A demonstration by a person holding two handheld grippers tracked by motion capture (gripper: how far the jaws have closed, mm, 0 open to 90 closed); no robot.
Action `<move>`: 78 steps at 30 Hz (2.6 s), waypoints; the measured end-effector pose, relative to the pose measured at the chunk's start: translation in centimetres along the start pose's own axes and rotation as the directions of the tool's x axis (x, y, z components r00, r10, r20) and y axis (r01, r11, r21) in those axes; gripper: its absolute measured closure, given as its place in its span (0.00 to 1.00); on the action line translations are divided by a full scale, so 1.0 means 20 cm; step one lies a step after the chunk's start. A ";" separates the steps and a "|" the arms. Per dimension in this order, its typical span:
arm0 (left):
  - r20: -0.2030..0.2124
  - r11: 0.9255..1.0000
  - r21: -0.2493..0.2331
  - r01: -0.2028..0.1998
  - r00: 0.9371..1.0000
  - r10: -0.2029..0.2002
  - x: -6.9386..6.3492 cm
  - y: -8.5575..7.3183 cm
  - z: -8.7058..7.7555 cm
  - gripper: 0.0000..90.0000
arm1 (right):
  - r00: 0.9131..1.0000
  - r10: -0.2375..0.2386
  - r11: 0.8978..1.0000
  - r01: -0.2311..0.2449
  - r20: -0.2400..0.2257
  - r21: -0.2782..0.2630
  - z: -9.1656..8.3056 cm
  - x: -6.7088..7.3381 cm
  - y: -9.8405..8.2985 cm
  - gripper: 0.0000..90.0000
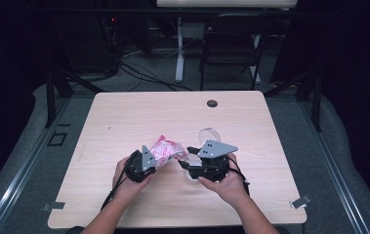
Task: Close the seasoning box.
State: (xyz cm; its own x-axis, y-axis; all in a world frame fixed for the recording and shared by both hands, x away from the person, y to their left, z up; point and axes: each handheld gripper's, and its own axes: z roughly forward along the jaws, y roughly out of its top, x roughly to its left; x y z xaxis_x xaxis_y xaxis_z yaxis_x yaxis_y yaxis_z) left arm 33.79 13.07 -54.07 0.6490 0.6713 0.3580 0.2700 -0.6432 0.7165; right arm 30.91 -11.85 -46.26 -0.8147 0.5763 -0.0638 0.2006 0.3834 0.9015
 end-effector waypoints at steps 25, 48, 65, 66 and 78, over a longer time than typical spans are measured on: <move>0.008 0.997 -0.011 -0.080 0.997 0.080 -0.07 0.03 -0.03 0.68 | 0.996 -0.060 0.996 0.064 -0.059 0.064 0.06 0.08 -0.02 0.92; -0.139 0.971 -0.012 -0.240 0.962 0.236 -0.05 0.10 -0.09 0.69 | 0.990 0.067 0.997 -0.061 -0.126 0.056 0.03 0.01 -0.02 1.00; -0.201 0.943 0.019 -0.331 0.923 0.328 -0.07 0.19 -0.09 0.70 | 0.983 0.143 0.990 -0.141 -0.115 0.028 0.00 -0.05 -0.03 1.00; -0.201 0.936 0.031 -0.352 0.915 0.351 -0.07 0.21 -0.08 0.70 | 0.984 0.143 0.990 -0.141 -0.110 0.029 -0.01 -0.06 -0.03 1.00; -0.225 0.900 0.087 -0.427 0.871 0.436 -0.06 0.27 -0.09 0.70 | 0.992 0.115 0.993 -0.113 -0.050 0.027 -0.02 -0.08 -0.04 1.00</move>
State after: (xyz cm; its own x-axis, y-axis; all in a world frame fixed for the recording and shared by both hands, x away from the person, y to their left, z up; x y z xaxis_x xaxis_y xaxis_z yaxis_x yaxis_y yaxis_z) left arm 33.13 9.43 -49.65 0.5230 0.3876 0.7591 0.0277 -0.8979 0.4393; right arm 31.90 -13.36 -46.68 -0.8127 0.5794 0.0615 0.3064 0.3353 0.8909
